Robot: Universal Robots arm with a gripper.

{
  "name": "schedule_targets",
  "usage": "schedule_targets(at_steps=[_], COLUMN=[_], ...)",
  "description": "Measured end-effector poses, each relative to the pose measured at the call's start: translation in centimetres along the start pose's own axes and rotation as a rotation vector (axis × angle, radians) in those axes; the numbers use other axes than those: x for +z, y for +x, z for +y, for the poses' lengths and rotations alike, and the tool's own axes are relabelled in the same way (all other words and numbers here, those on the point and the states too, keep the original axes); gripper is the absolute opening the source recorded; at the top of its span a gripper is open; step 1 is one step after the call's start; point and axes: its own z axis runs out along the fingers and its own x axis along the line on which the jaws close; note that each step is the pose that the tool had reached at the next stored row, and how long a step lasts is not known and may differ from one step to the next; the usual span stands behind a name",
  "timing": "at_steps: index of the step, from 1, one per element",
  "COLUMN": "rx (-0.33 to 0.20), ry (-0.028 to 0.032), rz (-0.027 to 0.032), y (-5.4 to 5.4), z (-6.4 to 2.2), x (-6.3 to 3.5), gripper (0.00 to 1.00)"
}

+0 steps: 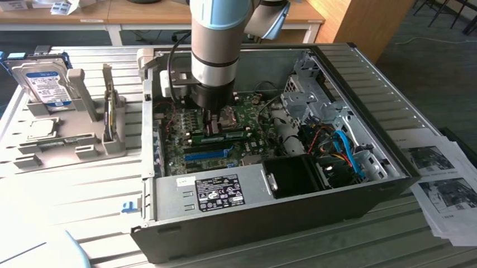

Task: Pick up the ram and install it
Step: 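Press down the ram until it locks into place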

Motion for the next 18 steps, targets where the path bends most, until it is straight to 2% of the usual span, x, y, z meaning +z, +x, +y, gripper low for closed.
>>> schedule_targets(at_steps=[18], rx=[0.0], ry=[0.0012], rz=[-0.0013], y=[-0.02], z=[-0.02], x=[-0.09], gripper=[0.09])
